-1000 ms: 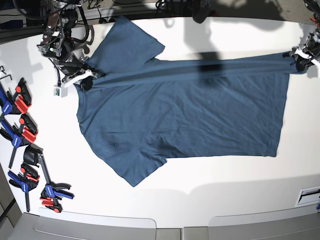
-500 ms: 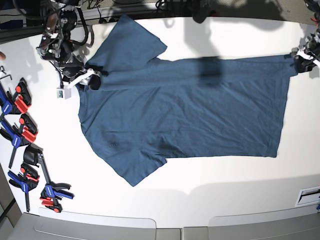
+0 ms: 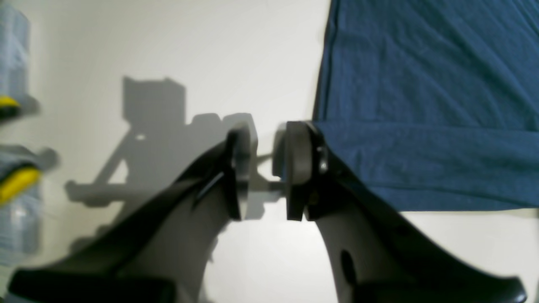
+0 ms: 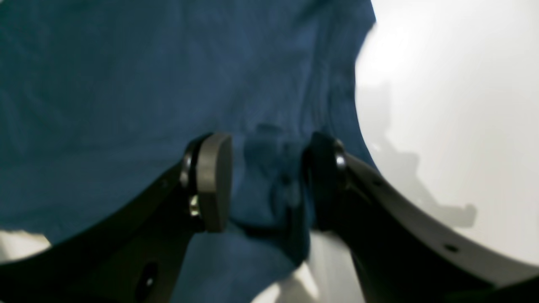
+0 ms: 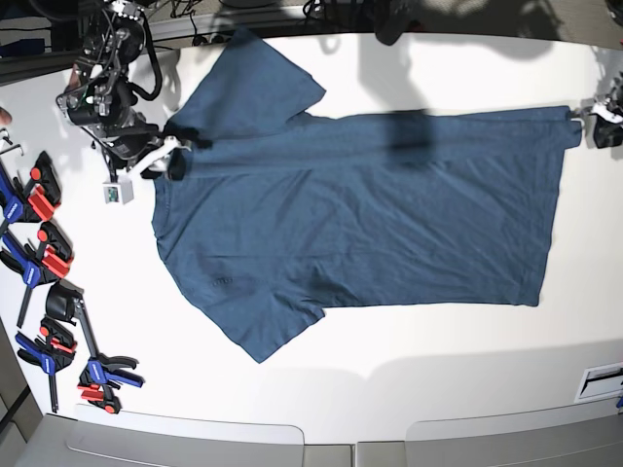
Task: Fold the T-shirt properly
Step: 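Lower the folded edge onto the shirt and open both grippers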
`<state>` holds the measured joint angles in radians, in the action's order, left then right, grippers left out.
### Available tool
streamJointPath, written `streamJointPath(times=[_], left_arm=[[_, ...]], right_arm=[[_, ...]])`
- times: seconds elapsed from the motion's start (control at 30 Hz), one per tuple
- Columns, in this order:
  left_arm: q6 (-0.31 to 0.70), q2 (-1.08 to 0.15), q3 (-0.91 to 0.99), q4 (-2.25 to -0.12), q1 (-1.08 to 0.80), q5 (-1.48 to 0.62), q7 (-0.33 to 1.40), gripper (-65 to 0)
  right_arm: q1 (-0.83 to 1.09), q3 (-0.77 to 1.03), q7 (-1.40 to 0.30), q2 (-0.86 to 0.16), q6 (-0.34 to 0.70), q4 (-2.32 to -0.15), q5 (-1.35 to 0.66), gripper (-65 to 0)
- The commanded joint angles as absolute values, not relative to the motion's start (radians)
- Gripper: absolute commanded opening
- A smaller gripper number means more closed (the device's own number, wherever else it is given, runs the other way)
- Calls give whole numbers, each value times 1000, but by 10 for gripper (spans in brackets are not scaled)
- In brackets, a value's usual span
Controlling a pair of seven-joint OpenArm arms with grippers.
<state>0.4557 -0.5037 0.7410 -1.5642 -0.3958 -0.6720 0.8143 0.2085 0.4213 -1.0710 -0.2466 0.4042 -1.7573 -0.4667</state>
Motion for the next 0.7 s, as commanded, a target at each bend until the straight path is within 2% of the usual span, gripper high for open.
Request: streamJointPath(times=[0.0, 0.2, 0.37, 0.67], left_arm=[[458, -539, 753, -1578, -396, -683, 799, -518], [456, -606, 753, -1580, -396, -685, 799, -518], [456, -640, 753, -1580, -396, -685, 798, -518], [456, -699, 753, -1580, -396, -681, 783, -518]], right_arm=[[201, 426, -1071, -261, 410, -1778, -474, -371], [250, 438, -1137, -261, 410, -1793, -476, -371], [346, 500, -1145, -261, 410, -1897, -483, -371], [586, 649, -1150, -259, 410, -2016, -661, -372]])
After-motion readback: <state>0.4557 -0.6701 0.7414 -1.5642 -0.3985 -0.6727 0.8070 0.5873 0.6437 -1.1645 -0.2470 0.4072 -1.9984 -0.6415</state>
